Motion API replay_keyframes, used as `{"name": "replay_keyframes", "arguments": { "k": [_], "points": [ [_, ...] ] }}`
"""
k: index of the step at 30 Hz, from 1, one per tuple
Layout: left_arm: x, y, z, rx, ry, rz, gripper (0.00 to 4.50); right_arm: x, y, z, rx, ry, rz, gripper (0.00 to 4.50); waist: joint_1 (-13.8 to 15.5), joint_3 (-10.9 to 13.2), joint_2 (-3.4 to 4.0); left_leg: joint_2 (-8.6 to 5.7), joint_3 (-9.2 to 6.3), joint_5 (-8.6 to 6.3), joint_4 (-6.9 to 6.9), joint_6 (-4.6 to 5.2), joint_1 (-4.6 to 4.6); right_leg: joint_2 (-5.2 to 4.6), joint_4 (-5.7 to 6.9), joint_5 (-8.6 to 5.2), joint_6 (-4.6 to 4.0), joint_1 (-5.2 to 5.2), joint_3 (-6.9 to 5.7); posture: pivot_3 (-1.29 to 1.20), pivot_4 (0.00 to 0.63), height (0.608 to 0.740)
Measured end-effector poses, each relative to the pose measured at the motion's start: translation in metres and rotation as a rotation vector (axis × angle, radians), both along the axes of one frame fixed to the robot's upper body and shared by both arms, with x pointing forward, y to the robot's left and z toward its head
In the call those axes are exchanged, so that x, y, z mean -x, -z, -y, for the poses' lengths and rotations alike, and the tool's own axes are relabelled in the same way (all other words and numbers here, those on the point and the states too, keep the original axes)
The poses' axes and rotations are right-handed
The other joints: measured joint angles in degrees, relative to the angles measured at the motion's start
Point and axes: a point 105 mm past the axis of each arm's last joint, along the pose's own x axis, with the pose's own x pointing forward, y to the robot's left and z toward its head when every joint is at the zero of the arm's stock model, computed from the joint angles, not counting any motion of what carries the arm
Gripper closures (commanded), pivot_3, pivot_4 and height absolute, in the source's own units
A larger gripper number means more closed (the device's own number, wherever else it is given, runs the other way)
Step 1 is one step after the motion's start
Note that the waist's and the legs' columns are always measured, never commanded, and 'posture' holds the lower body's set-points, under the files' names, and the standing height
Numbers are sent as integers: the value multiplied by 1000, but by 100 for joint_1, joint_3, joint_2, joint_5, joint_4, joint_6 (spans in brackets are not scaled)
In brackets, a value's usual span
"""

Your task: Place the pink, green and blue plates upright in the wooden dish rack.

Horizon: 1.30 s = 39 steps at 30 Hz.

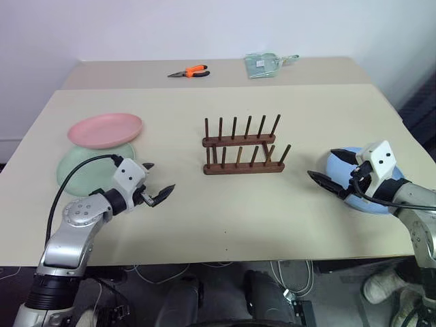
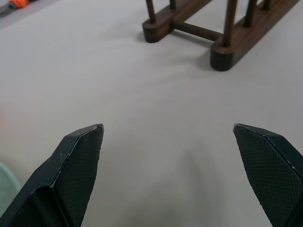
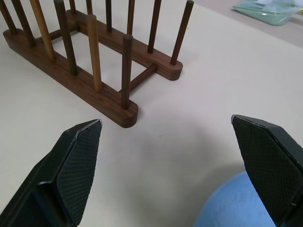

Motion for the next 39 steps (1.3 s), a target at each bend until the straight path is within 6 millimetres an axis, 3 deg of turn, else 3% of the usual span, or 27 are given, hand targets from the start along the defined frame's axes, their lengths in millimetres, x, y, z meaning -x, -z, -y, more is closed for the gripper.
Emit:
{"name": "replay_keyframes", "arguments": {
  "k": [7,11,21,24,30,39],
  "points": [
    [-5,4,13,39,26,-16,0,-6,4,-13,-13,-33,-12,27,-12,0,0,0,0,0,-1,0,2,0,2,7,11,-1,0,0,150,740],
    [-10,19,38,4,178,-100,0,-4,10,-20,2,-50,-37,27,19,0,0,-3,-2,0,5,0,-1,1,3,6,11,1,-3,0,150,740],
    [-74,23,110,-7,374,-123,0,26,30,-54,-25,-53,-37,27,156,-2,-3,-11,-13,-5,41,9,-21,0,2,8,16,3,-14,0,150,740],
    [-78,26,122,4,418,-128,830,32,30,-51,-9,-15,-30,0,105,-3,-4,-10,-9,-11,49,17,-19,-1,4,6,21,6,-13,0,150,740],
    [-72,31,138,14,493,-111,3731,44,31,-45,12,25,-35,0,122,-5,-3,-10,-12,-12,69,19,-18,-1,6,-6,42,19,-13,0,150,740],
    [-27,37,134,-56,716,-116,3730,69,34,-7,92,58,-134,0,116,-7,2,-7,-12,-20,68,29,-19,-1,8,0,30,17,-11,0,150,740]
  ]
}}
